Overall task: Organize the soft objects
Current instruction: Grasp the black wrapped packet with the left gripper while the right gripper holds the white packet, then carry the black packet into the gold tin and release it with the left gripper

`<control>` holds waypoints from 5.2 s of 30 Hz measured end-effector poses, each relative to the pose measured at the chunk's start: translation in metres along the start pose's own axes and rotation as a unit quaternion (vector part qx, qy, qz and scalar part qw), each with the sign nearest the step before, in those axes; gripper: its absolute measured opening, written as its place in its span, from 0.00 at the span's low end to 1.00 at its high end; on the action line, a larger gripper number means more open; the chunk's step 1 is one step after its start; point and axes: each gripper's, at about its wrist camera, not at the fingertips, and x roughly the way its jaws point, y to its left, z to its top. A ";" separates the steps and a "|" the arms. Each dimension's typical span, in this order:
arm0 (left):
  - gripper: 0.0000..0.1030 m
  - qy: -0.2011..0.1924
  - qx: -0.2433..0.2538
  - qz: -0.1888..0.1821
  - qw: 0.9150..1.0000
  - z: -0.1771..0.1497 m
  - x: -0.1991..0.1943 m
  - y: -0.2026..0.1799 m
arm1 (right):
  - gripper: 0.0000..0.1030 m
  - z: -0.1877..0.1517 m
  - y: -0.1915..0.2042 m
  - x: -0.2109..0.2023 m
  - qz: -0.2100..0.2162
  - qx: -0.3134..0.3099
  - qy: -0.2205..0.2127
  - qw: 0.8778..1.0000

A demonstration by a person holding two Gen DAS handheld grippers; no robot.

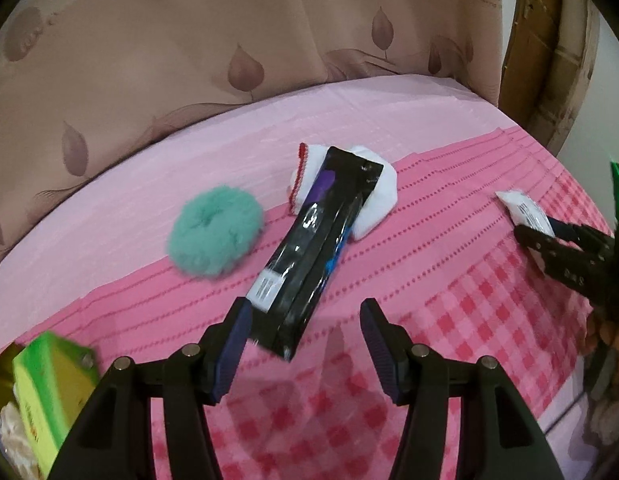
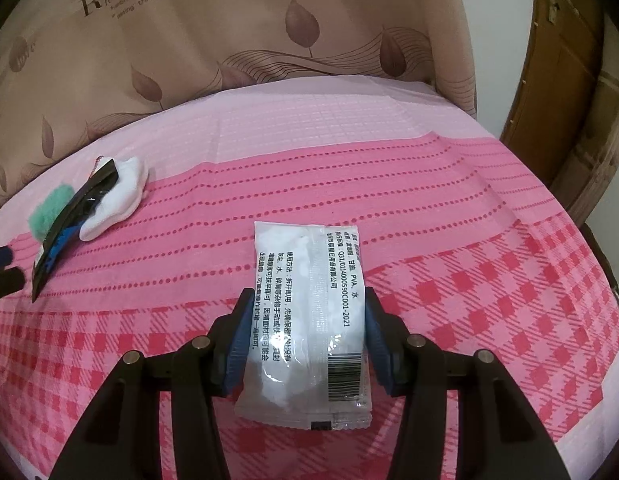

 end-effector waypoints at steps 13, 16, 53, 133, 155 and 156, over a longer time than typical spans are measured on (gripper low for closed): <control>0.56 0.037 0.005 0.004 0.999 0.026 0.044 0.006 | 0.50 0.000 0.002 -0.003 -0.002 -0.004 0.002 1.000; 0.56 0.049 -0.011 0.000 0.999 0.027 0.054 0.008 | 0.50 0.000 0.003 -0.002 -0.003 -0.006 0.002 1.000; 0.36 0.001 -0.071 0.066 0.995 -0.042 -0.019 -0.010 | 0.51 0.000 0.005 0.000 -0.007 -0.012 0.004 1.000; 0.45 -0.029 -0.317 0.279 0.906 -0.213 -0.198 0.261 | 0.51 0.002 0.006 0.000 -0.021 -0.023 0.008 0.999; 0.49 -0.022 -0.373 0.316 0.872 -0.266 -0.225 0.255 | 0.45 -0.004 0.069 -0.026 0.020 -0.072 -0.003 0.997; 0.49 -0.023 -0.376 0.318 0.870 -0.267 -0.226 0.256 | 0.45 -0.003 0.075 -0.029 0.027 -0.077 -0.005 0.997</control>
